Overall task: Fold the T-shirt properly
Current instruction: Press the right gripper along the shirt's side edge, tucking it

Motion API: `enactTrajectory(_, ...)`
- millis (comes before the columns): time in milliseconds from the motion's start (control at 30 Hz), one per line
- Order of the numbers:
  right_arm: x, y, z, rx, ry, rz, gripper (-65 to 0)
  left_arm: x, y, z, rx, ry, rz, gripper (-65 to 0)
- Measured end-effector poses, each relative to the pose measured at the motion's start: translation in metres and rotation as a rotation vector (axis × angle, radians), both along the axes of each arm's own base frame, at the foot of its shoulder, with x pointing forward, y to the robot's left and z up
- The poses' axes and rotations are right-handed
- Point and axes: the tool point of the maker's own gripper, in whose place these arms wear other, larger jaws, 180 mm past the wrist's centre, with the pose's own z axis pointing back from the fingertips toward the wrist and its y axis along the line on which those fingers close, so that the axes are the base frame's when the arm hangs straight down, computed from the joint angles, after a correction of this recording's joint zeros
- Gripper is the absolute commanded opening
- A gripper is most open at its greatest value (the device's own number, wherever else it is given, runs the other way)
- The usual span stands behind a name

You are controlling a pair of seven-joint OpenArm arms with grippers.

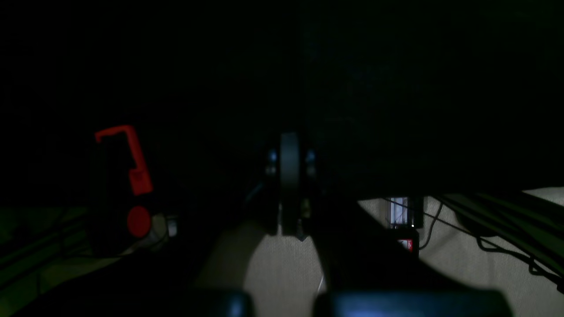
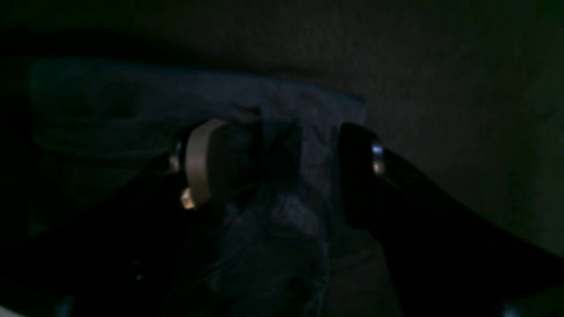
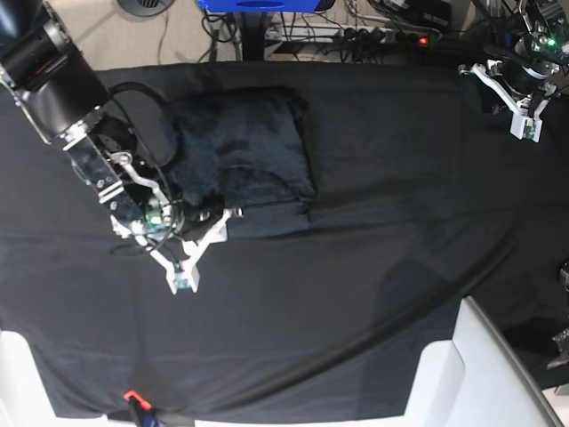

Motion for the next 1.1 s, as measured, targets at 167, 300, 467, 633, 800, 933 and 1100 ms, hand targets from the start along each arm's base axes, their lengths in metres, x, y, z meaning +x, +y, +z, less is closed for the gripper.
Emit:
enactTrajectory(167, 0.0, 0.001, 0.0, 0.002, -0.001, 0.0, -43.2, 0.0, 0.0, 0.0, 0.0, 0.0, 0.0, -65.0)
enactTrajectory(300, -0.003, -0.003, -0.008, -0.01, 0.022, -0.007, -43.2, 0.0, 0.0, 0.0, 0.0, 0.0, 0.0, -65.0)
enactTrajectory(467, -0.001, -0.008, -0.01, -0.017, 0.006, -0.016, -43.2, 0.0, 0.0, 0.0, 0.0, 0.0, 0.0, -65.0)
enactTrajectory(633, 0.001, -0.007, -0.009, -0.016, 0.001, -0.016, -47.6, 0.0, 0.0, 0.0, 0.0, 0.0, 0.0, -65.0)
enactTrajectory(800, 0.001, -0.007, -0.009, -0.015, 0.002, -0.016, -65.0, 0.0, 0.0, 0.0, 0.0, 0.0, 0.0, -65.0)
enactTrajectory(933, 0.001, -0.008, -0.009, -0.015, 0.0, -0.02, -65.0, 0.0, 0.0, 0.0, 0.0, 0.0, 0.0, -65.0)
enactTrajectory(1100, 0.002, -0.007, -0.008, -0.012, -0.003, -0.02, -65.0, 0.0, 0.0, 0.0, 0.0, 0.0, 0.0, -65.0)
